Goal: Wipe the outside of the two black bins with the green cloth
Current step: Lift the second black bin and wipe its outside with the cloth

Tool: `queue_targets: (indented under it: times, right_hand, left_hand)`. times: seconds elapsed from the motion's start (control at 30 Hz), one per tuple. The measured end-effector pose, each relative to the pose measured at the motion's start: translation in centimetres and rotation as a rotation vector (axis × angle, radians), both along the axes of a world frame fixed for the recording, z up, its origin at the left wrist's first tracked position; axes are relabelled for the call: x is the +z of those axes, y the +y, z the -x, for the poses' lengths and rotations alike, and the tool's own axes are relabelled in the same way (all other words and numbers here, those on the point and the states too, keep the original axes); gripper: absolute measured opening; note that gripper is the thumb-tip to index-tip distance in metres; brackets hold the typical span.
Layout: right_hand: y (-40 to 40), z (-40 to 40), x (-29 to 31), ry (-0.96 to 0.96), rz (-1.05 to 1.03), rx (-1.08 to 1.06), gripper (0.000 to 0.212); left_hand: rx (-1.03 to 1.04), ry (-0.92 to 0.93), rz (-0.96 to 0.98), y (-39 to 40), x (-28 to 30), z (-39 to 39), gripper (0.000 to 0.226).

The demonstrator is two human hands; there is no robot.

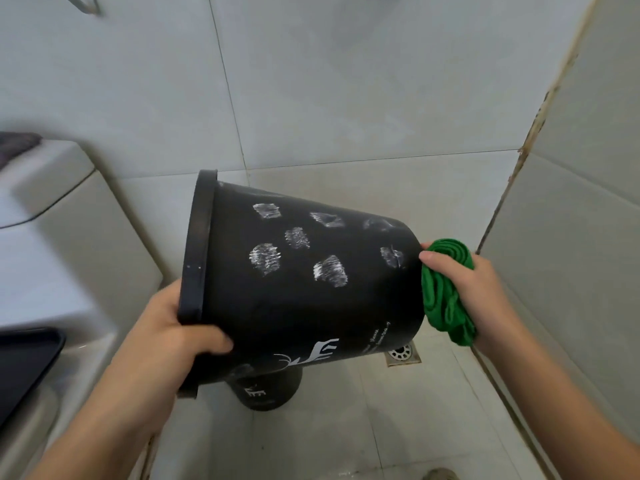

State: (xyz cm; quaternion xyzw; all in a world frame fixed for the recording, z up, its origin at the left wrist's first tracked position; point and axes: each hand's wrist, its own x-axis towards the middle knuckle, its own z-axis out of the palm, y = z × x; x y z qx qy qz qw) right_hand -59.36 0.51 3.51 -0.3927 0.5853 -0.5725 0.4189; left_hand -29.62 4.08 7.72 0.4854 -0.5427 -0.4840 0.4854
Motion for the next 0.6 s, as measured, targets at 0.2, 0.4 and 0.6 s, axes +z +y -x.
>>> queue_targets:
  times: [0.2,0.4,0.6]
  right_hand:
    - [0.2,-1.3,-1.7,-0.021,-0.071,-0.012,0.011]
    - [0.8,-0.8,-0.6,-0.075,0.017,-0.009,0.013]
    - [1.0,-3.1,-3.0,-0.087,-0.177,0.058,0.013]
  left_hand:
    - [0.221,-0.188,0.244,-1.2,-0.4,0.4,0.017]
    - [0.108,-0.199,0.301,-0.1,1.3,-1.4,0.047]
    - [0.090,0.084,-0.183,-3.1,0.8,-1.6,0.026]
